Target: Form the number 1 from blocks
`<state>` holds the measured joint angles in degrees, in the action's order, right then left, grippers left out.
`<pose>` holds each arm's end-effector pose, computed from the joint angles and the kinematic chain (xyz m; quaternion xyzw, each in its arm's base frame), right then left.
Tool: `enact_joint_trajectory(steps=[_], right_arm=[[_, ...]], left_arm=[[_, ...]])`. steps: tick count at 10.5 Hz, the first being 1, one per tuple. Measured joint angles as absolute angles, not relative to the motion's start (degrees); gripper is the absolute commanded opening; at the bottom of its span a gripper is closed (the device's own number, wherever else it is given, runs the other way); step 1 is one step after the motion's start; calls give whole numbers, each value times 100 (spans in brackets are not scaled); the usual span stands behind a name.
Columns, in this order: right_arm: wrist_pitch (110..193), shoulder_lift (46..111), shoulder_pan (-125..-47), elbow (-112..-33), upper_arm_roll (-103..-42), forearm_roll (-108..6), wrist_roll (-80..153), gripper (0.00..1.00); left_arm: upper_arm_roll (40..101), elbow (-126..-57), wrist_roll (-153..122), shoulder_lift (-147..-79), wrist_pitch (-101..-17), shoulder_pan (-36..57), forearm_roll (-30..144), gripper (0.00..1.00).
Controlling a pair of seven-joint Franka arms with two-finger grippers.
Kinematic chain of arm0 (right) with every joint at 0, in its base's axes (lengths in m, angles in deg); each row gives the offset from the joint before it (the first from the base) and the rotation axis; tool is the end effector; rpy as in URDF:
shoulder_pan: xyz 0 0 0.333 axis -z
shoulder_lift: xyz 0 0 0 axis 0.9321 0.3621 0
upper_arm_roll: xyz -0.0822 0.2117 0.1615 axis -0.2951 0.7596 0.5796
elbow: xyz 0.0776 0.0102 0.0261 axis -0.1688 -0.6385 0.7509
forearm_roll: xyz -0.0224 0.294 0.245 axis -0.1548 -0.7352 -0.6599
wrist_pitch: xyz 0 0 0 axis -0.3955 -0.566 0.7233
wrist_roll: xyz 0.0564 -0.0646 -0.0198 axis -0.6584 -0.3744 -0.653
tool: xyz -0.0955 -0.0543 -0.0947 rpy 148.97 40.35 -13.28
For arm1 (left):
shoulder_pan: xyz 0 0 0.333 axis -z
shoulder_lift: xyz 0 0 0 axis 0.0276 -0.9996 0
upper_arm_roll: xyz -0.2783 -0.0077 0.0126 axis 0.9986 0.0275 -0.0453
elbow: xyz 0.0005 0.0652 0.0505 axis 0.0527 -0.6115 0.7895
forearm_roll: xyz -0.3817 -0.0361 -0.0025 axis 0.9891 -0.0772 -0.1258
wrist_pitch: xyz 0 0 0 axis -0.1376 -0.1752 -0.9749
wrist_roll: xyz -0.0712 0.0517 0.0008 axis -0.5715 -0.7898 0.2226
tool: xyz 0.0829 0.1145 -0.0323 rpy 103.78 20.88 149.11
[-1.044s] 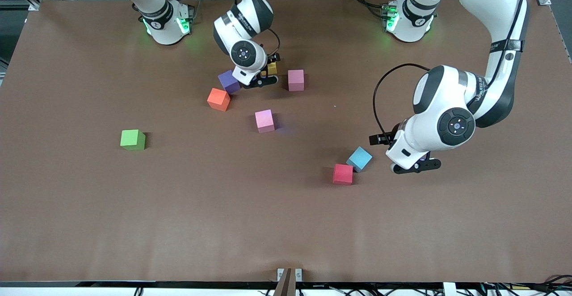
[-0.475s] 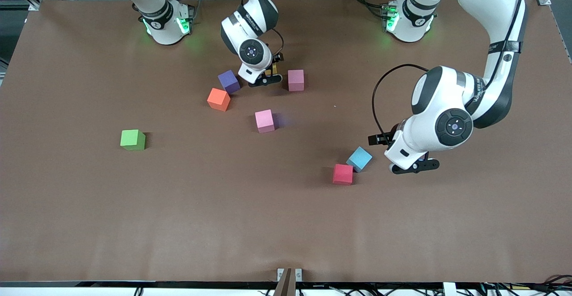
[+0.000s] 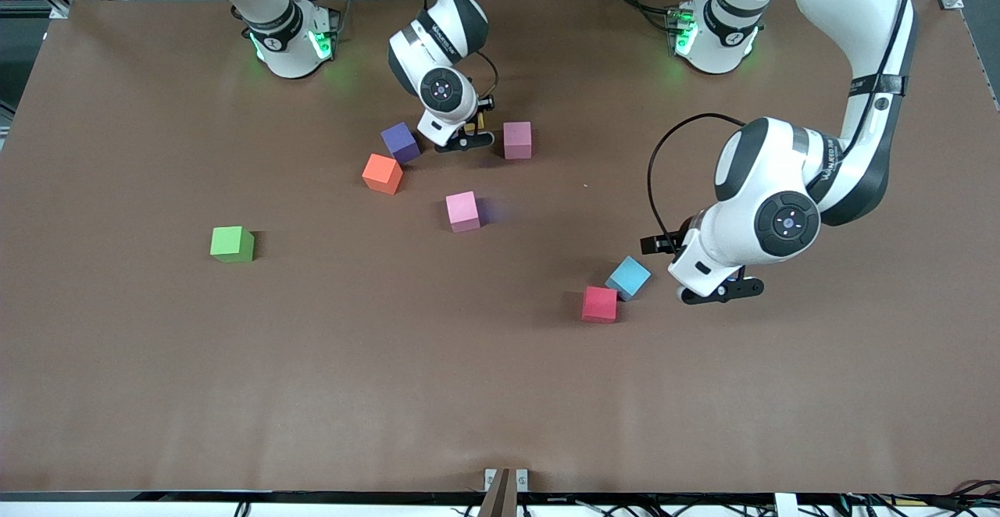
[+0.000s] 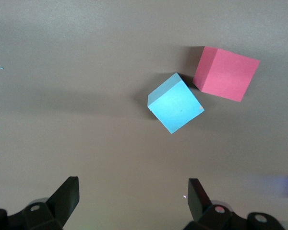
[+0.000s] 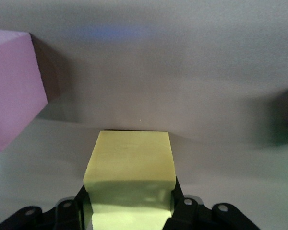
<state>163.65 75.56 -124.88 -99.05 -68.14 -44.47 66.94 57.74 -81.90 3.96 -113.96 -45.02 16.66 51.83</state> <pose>0.2583 0.4241 0.1359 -0.9697 -0.0564 0.2353 0.0333 0.5826 -0.2229 0.2958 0.9902 0.0597 -0.1258 0.0046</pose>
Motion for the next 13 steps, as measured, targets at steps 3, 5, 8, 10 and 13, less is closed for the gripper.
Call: enact_joint_trajectory(steps=[3,5,8,10,13], right_arm=[[16417,7564,-12485,-9693,-6874,-4447,6953,40],[16419,7590,-12482,-9531,-6949,-4439,7264,45],[16399,7657,-12482,-9520,-6973,-4338,7706,92],[16385,7680,-12483,-9519,-6973,-4127,7831,100],[16387,7682,-12482,-9399,-6975,-4000,7839,100]], left_arm=[[5770,-8188,397,-11400,-4509,1668,5183,100],[5770,-8188,397,-11404,-4510,1668,5183,100],[5771,-8188,398,-11425,-4510,1669,5183,100],[5770,-8188,398,-11438,-4541,1669,5183,100],[5770,-8188,398,-11457,-4573,1668,5183,100]])
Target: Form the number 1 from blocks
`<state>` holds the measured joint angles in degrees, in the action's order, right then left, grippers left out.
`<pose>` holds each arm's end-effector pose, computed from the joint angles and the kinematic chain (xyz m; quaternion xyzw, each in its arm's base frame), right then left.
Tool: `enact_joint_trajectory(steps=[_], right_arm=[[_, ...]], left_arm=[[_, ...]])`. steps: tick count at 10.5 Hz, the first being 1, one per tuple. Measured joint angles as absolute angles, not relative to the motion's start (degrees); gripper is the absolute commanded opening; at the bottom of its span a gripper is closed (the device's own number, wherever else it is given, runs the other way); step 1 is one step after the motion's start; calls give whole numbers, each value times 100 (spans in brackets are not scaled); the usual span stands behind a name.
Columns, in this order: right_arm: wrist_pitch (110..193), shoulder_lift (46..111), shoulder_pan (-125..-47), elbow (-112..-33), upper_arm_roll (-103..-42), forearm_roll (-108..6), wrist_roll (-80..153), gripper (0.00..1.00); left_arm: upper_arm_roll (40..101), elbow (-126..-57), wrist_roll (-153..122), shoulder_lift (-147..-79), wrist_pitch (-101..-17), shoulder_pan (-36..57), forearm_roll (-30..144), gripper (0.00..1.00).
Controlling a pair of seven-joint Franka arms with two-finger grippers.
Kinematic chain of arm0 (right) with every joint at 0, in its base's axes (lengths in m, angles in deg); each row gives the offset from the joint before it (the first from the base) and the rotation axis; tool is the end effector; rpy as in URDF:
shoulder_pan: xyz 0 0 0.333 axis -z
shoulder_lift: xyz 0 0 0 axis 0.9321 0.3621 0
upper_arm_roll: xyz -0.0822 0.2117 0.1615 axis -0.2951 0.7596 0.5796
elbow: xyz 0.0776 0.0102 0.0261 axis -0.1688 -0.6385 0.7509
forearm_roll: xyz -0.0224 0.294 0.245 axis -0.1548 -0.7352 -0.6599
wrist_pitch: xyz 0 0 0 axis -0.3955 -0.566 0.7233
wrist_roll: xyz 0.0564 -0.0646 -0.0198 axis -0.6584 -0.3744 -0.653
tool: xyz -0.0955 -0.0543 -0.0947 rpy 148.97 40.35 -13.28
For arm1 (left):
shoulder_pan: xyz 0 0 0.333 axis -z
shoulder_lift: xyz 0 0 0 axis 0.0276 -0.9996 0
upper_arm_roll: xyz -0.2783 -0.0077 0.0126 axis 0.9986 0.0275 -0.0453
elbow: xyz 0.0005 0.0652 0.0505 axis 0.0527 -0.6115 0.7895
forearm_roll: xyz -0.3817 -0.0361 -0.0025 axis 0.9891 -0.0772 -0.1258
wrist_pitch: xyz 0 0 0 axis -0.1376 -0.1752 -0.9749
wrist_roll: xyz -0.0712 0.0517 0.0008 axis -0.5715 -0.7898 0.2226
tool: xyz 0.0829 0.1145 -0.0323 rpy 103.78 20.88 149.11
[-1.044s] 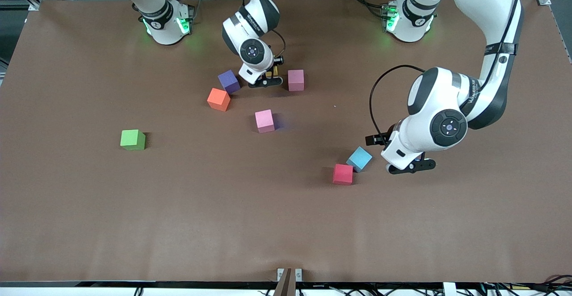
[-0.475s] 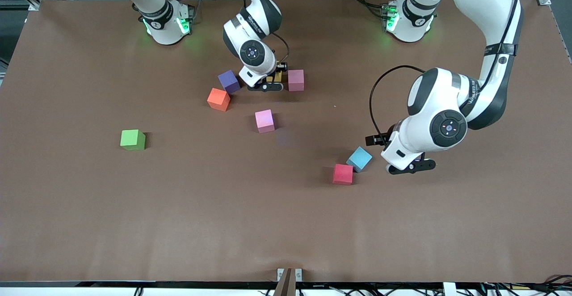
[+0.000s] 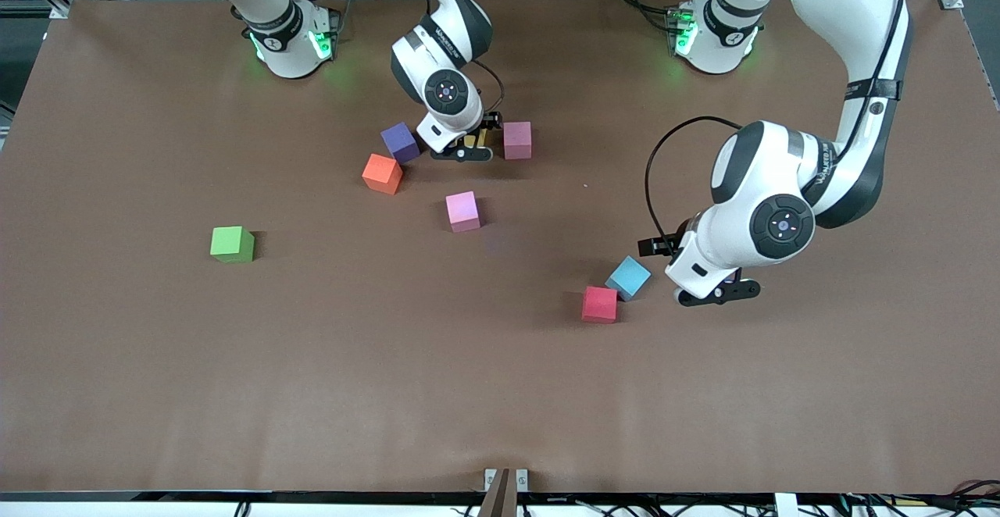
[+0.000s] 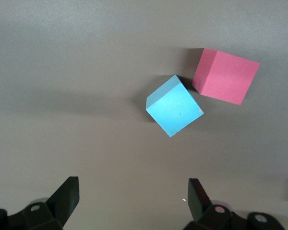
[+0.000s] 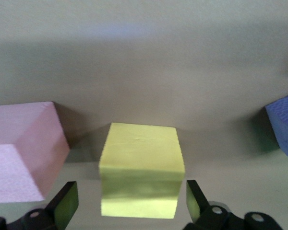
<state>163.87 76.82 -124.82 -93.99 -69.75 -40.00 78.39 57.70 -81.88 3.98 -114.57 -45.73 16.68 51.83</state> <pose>0.2934 0.4386 0.1527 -0.9803 0.0197 0.1955 0.0181 0.5843 -0.2232 0.2899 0.9903 0.0606 -0.1249 0.0052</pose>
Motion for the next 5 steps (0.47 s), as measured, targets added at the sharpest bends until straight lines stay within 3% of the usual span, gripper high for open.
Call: enact_joint_trajectory(steps=[5], right_arm=[[16386,7792,-12483,-8709,-6978,-3965,7878,100]], left_arm=[[5779,-8276,741,-11530,-4660,1831,5163,100]])
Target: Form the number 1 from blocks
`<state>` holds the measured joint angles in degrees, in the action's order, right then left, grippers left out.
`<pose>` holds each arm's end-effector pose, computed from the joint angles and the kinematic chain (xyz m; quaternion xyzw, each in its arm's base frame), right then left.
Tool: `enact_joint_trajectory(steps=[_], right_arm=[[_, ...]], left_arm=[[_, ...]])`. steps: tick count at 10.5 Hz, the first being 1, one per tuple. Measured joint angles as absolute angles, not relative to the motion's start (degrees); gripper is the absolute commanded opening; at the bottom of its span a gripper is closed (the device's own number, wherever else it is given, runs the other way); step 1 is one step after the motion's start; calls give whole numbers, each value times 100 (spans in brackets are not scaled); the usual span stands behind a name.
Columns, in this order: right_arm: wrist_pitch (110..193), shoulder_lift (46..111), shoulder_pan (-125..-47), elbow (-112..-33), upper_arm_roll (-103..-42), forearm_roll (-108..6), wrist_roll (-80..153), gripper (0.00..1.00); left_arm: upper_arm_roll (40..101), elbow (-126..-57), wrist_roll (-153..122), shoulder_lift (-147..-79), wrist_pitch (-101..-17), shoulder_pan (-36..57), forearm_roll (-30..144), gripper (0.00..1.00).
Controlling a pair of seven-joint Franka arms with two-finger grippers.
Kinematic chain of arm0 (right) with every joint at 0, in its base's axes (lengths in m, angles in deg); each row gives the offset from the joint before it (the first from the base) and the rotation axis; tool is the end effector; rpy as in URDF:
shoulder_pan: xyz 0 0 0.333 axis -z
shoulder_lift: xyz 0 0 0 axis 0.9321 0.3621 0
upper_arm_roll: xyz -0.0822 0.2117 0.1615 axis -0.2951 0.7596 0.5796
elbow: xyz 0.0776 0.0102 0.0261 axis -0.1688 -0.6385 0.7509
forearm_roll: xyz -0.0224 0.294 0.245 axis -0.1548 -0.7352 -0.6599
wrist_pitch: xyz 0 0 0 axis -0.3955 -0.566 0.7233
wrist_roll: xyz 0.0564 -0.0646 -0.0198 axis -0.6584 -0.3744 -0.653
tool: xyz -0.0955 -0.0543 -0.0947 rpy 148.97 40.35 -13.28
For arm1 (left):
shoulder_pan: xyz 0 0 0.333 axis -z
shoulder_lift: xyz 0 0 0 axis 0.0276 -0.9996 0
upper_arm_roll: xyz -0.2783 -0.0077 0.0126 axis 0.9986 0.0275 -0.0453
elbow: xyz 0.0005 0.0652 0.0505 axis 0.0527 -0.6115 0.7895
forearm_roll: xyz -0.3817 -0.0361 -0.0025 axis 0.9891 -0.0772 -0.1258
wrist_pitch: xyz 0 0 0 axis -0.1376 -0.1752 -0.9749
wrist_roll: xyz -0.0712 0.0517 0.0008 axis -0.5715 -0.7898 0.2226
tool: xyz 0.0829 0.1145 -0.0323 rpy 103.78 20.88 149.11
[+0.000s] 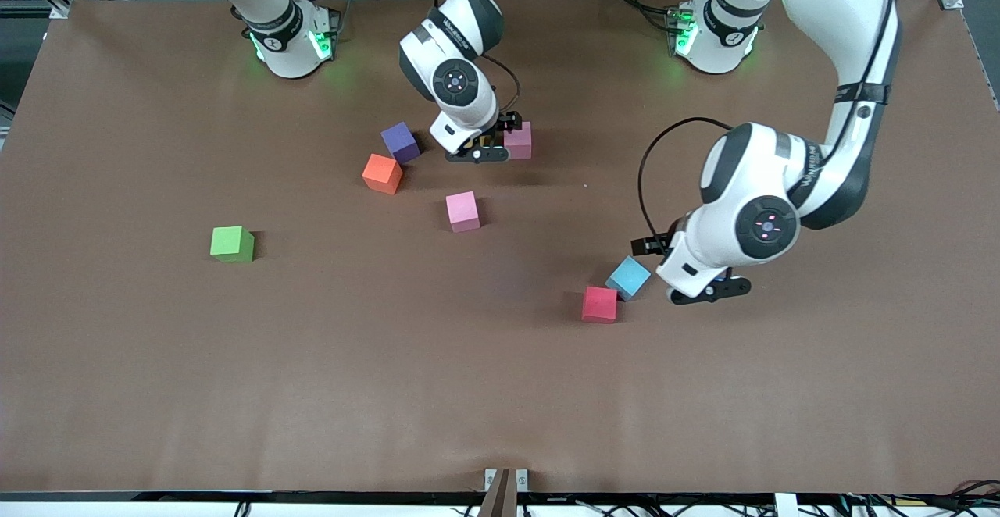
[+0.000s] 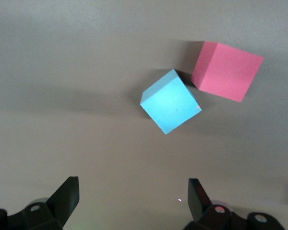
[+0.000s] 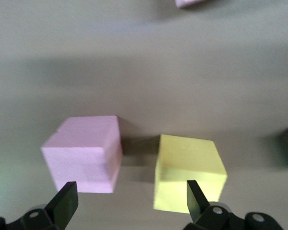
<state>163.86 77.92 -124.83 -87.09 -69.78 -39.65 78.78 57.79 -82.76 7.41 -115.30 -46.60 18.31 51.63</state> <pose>0.3191 0.4737 0.1861 -0.9846 0.0116 0.1650 0.0559 0.5754 -0.2395 0.2763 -0.9886 -0.0755 0.1303 0.0040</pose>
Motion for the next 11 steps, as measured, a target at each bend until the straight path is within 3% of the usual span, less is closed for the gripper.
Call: enact_joint_trajectory(steps=[5,8,11], right_arm=[[16387,8466,-12509,-8011,-6954,-3965,7928,100],[16388,8556,-12580,-7855,-6951,-3965,7941,100],[16398,8715,-12769,-7826,-6936,-3965,7943,100]], left_arm=[[5756,-8298,1236,-11655,-5302,1848,5158,100],[5758,-8304,1638,-12021,-6159,1878,5033,100],[5763,-8286,1657,-12245,-6492,1884,4696,100]])
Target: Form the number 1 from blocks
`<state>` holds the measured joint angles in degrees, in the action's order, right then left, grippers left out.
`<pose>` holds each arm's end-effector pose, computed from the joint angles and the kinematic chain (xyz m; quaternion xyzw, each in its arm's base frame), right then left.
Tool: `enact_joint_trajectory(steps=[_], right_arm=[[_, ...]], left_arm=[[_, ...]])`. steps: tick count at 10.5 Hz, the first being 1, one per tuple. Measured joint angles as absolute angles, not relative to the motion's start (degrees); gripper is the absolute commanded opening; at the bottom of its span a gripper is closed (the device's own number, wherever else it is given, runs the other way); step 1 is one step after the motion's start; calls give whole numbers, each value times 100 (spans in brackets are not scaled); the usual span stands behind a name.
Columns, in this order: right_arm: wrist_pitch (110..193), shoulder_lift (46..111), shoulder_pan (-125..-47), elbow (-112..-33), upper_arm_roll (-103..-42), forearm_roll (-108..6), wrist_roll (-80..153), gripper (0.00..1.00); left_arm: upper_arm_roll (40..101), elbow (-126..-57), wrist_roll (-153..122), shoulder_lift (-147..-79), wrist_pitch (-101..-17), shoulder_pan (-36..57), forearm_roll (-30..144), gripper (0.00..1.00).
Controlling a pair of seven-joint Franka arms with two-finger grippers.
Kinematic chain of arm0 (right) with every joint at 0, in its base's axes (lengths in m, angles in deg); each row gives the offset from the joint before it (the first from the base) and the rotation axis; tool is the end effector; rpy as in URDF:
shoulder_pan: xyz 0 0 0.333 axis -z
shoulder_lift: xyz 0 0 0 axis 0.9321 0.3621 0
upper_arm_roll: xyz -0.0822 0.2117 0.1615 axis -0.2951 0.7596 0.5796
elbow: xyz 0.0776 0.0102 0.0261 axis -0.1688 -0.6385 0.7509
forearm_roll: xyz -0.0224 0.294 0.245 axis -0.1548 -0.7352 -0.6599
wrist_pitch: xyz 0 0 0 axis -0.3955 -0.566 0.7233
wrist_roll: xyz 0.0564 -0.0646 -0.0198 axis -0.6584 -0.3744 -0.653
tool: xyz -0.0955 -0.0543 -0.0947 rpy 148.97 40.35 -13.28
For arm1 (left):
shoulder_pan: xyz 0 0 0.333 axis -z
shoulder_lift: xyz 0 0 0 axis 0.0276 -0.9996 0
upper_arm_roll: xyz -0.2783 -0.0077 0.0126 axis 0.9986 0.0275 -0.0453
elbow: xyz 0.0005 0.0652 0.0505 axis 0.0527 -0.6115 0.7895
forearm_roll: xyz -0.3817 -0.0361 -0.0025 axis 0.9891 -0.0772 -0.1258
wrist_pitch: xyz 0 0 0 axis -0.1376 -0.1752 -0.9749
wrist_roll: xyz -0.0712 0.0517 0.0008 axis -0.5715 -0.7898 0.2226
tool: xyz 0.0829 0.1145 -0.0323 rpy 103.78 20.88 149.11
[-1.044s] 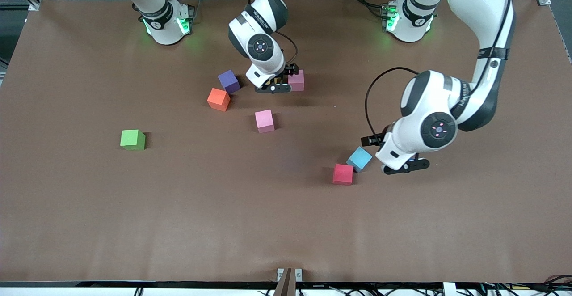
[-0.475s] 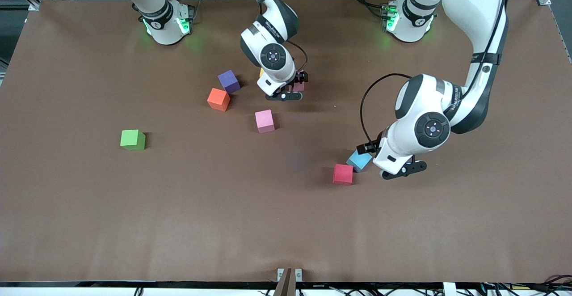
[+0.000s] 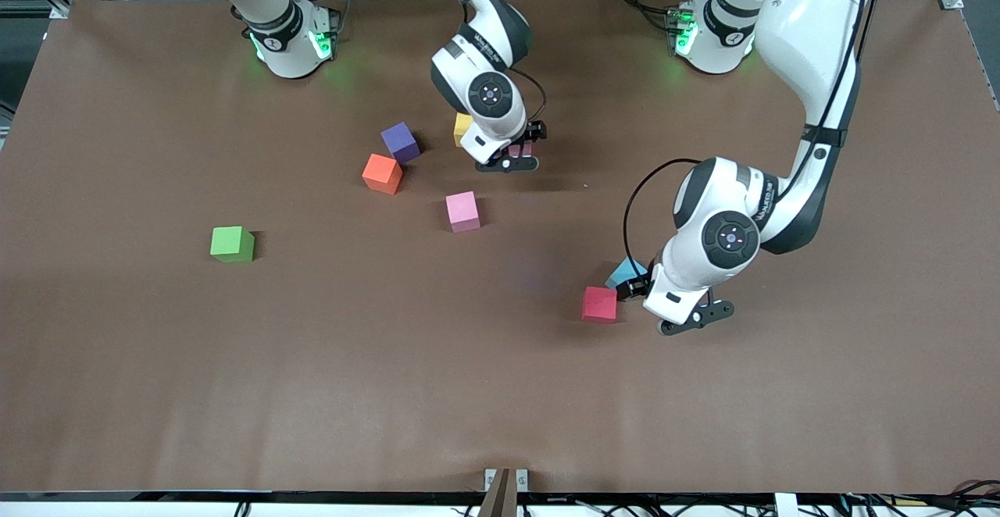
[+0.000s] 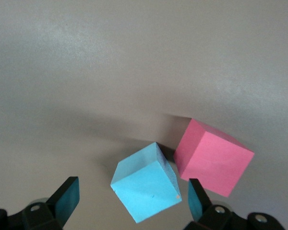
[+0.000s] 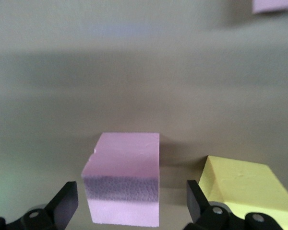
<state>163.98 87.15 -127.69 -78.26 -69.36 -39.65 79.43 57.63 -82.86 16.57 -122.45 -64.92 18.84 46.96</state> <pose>0.3083 0.5173 0.1507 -0.9848 -0.0113 0.1669 0.0471 0.6127 -0.2493 0.2161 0.9896 0.1408 -0.0296 0.0059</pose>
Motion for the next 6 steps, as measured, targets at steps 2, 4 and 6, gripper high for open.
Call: enact_joint_trajectory(steps=[2,4,6], right_arm=[[16450,8839,-12899,-7786,-6934,-3965,7954,100],[16450,8857,-12907,-7766,-6939,-3965,7954,64],[16449,8871,-12906,-7765,-6945,-3958,7954,25]], left_arm=[[5766,-8278,1679,-12249,-6517,1959,4677,100],[5767,-8278,1682,-12255,-6581,2005,4407,100],[5776,-8296,1497,-12280,-6581,2017,4231,100]])
